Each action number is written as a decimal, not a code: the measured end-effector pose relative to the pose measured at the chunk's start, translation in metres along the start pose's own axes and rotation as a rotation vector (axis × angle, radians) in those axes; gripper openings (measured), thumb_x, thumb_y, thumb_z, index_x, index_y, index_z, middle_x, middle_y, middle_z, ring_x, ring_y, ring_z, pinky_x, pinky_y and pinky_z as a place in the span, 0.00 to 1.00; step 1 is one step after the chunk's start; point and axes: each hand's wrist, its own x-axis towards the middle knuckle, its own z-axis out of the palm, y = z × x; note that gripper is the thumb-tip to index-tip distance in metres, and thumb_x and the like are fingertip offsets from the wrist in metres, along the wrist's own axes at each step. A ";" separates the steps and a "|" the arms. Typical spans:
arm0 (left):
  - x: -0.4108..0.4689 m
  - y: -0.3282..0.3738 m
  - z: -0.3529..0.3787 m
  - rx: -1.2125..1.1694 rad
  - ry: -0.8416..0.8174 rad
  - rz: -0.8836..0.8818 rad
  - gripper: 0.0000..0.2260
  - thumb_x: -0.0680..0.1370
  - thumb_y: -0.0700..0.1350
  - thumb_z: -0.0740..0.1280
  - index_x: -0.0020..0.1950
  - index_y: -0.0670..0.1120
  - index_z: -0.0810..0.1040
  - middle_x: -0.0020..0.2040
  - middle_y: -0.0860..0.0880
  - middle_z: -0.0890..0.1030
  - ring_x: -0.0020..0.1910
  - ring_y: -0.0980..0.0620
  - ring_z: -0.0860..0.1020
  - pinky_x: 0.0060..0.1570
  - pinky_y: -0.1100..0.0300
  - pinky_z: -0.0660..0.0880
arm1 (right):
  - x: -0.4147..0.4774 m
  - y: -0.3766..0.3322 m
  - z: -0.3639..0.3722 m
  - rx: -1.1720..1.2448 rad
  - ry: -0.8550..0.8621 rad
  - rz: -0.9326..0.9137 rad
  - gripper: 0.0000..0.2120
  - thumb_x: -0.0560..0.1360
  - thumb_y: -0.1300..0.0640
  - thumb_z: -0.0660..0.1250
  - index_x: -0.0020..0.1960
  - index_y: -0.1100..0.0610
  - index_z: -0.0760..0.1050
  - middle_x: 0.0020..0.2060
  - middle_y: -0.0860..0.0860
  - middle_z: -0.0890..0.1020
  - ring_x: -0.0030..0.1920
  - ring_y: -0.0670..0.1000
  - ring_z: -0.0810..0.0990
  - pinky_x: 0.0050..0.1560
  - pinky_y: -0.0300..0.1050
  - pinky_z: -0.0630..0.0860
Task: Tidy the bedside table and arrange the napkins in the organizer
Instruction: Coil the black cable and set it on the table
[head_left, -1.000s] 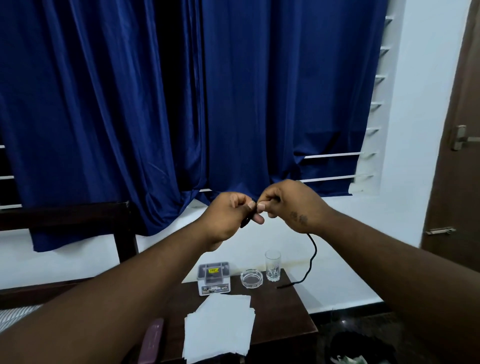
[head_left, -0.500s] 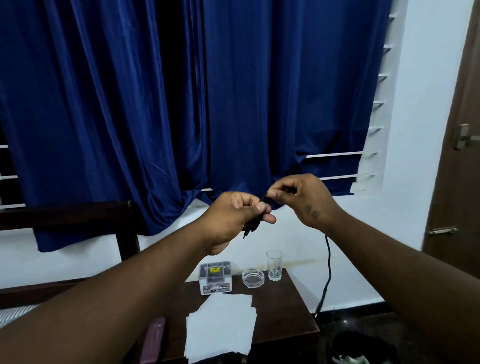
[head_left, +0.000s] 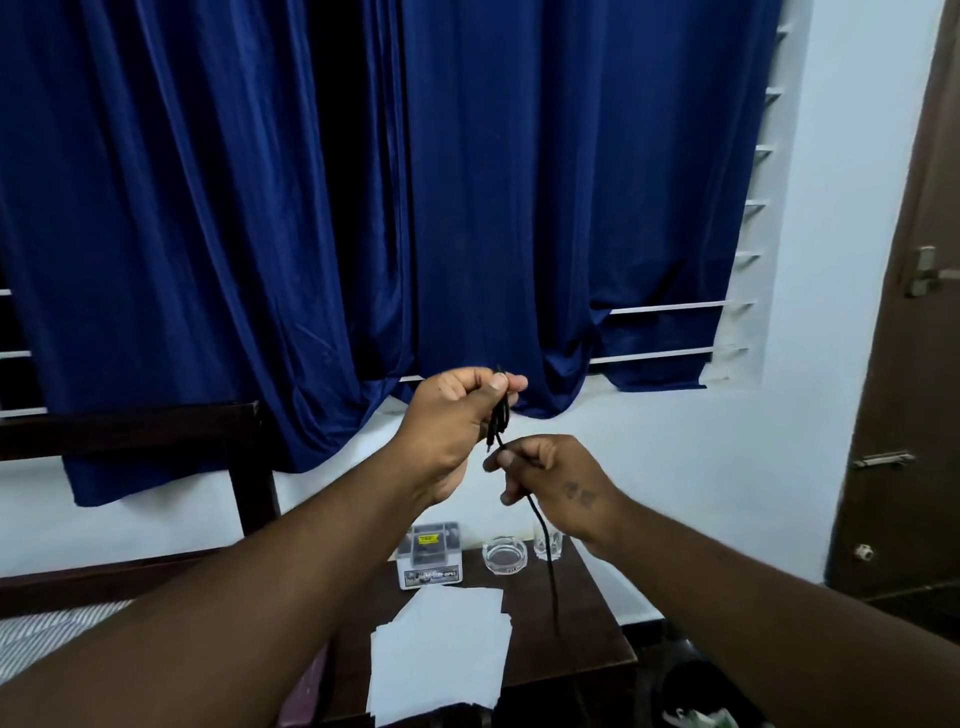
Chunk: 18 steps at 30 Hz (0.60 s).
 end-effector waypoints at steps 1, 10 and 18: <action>0.002 -0.001 -0.004 0.063 0.014 0.016 0.10 0.84 0.38 0.64 0.45 0.41 0.81 0.58 0.40 0.85 0.64 0.42 0.81 0.70 0.44 0.73 | -0.002 -0.004 0.000 -0.052 -0.009 0.008 0.11 0.83 0.56 0.64 0.51 0.60 0.84 0.32 0.54 0.81 0.35 0.48 0.83 0.39 0.33 0.74; 0.007 -0.011 -0.018 0.541 -0.053 0.084 0.13 0.82 0.44 0.67 0.37 0.46 0.76 0.36 0.46 0.83 0.42 0.38 0.79 0.42 0.48 0.74 | -0.002 -0.041 -0.017 -0.603 -0.051 -0.032 0.10 0.82 0.51 0.63 0.48 0.51 0.82 0.35 0.50 0.85 0.38 0.45 0.84 0.39 0.41 0.74; -0.003 -0.014 -0.019 0.561 -0.182 -0.008 0.12 0.84 0.43 0.64 0.45 0.38 0.77 0.40 0.47 0.86 0.29 0.59 0.69 0.31 0.67 0.67 | 0.007 -0.059 -0.043 -0.902 0.007 -0.282 0.12 0.78 0.43 0.67 0.41 0.50 0.80 0.35 0.46 0.82 0.39 0.46 0.80 0.42 0.43 0.68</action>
